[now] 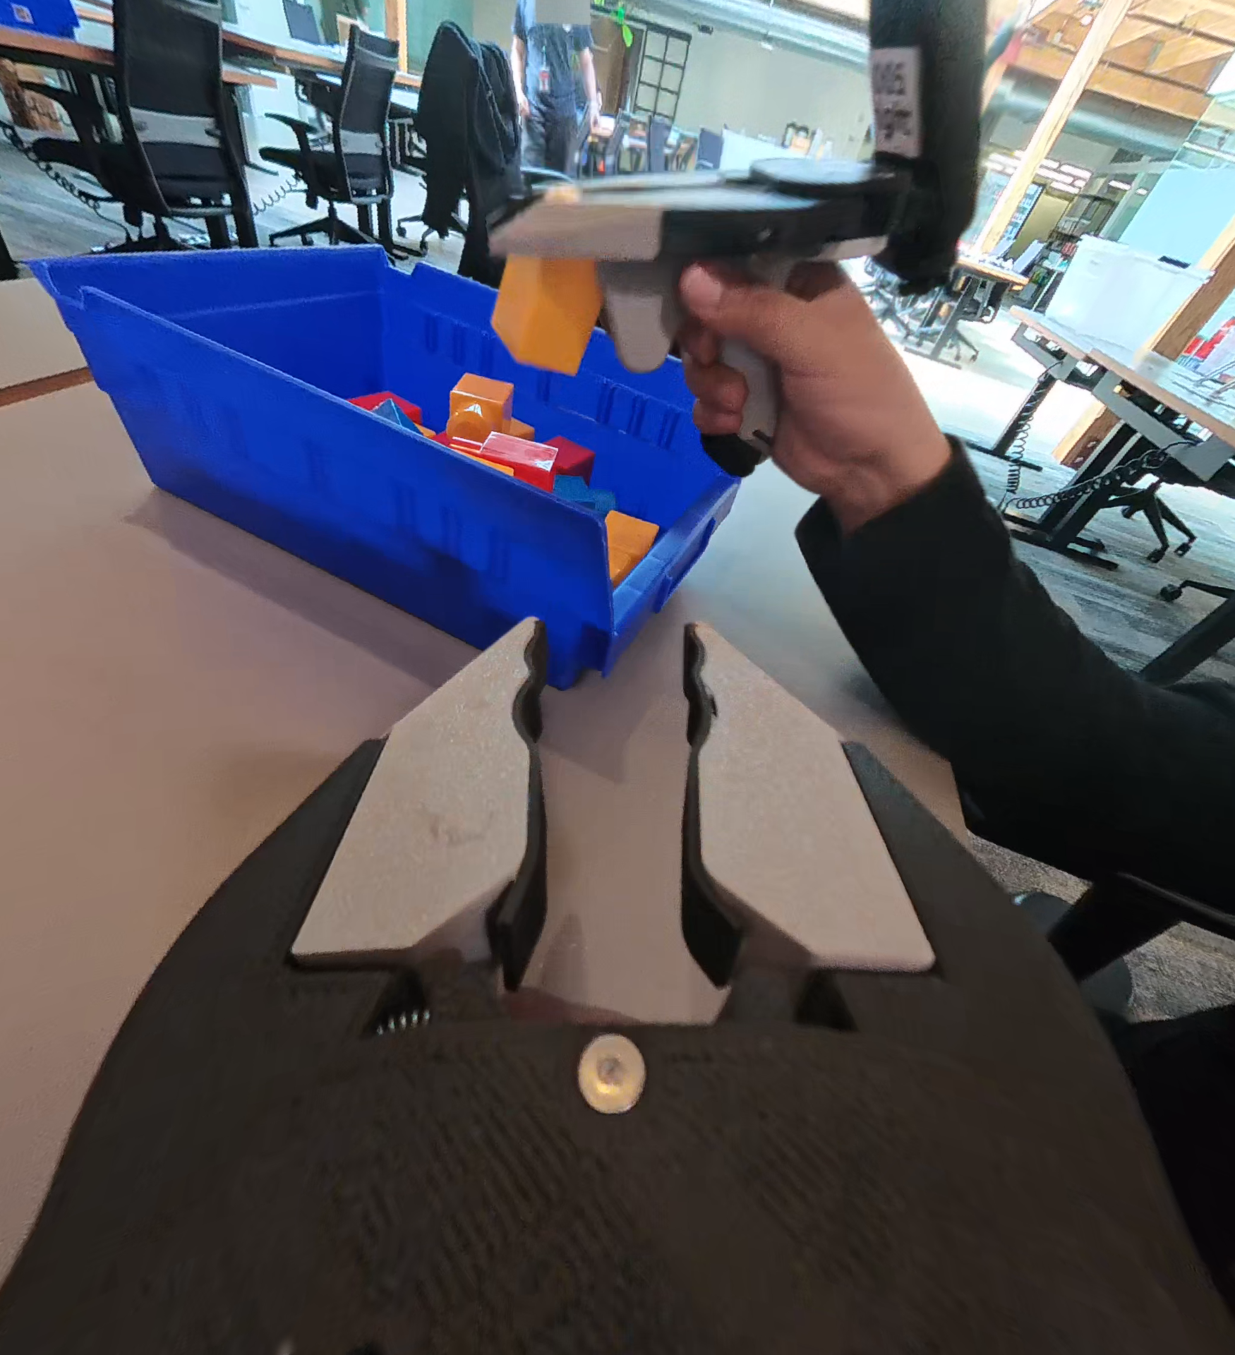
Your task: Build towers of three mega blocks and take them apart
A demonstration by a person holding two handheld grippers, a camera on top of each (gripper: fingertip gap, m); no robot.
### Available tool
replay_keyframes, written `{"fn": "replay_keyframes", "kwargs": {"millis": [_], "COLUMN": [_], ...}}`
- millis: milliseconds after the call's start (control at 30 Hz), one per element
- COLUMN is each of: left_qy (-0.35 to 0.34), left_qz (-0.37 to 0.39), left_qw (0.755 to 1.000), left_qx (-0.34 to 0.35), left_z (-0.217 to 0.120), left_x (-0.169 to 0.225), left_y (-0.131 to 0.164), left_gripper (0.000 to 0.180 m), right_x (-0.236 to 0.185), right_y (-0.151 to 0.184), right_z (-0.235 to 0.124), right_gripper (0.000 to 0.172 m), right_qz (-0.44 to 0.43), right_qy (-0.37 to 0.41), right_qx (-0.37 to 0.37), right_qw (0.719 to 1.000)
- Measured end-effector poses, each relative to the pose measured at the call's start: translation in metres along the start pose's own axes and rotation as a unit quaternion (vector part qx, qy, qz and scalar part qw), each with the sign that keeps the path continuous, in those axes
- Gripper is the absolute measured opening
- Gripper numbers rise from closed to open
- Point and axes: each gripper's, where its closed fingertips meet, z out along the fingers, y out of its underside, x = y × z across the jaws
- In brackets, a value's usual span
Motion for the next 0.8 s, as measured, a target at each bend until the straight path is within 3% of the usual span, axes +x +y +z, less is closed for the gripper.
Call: {"fn": "replay_keyframes", "kwargs": {"millis": [100, 267, 333, 433, 533, 600, 667, 800], "left_qy": [-0.006, -0.061, -0.125, -0.249, -0.383, -0.464, -0.503, -0.555], "left_qz": [0.013, 0.017, 0.01, -0.03, -0.032, -0.026, -0.012, 0.146], "left_qw": [1.0, 0.998, 0.992, 0.966, 0.923, 0.884, 0.851, 0.731], "left_qx": [-0.011, 0.0, 0.028, 0.06, 0.023, -0.049, -0.154, -0.368], "left_z": [0.003, -0.018, -0.053, -0.135, -0.22, -0.266, -0.293, -0.328], "left_x": [0.001, -0.012, -0.035, -0.092, -0.154, -0.191, -0.213, -0.24], "left_y": [0.004, -0.01, -0.03, -0.059, -0.061, -0.043, -0.014, 0.03], "left_gripper": [0.036, 0.05, 0.05, 0.05, 0.054, 0.058, 0.059, 0.065], "right_x": [0.016, -0.01, -0.007, -0.006, -0.008, -0.011, -0.015, -0.021], "right_y": [0.044, 0.01, 0.01, 0.014, 0.009, 0.006, 0.005, 0.005], "right_z": [0.012, 0.004, 0.002, 0.005, 0.004, 0.005, 0.006, 0.008], "right_gripper": [0.051, 0.044, 0.043, 0.046, 0.046, 0.046, 0.046, 0.046], "right_qz": [0.025, -0.011, -0.021, -0.003, 0.008, 0.007, 0.007, 0.015], "right_qy": [0.009, -0.017, -0.012, -0.029, -0.048, -0.051, -0.055, -0.065], "right_qx": [-0.101, -0.015, -0.011, -0.021, -0.009, -0.001, 0.002, 0.001], "right_qw": [0.995, 1.0, 1.0, 0.999, 0.999, 0.999, 0.998, 0.998]}}
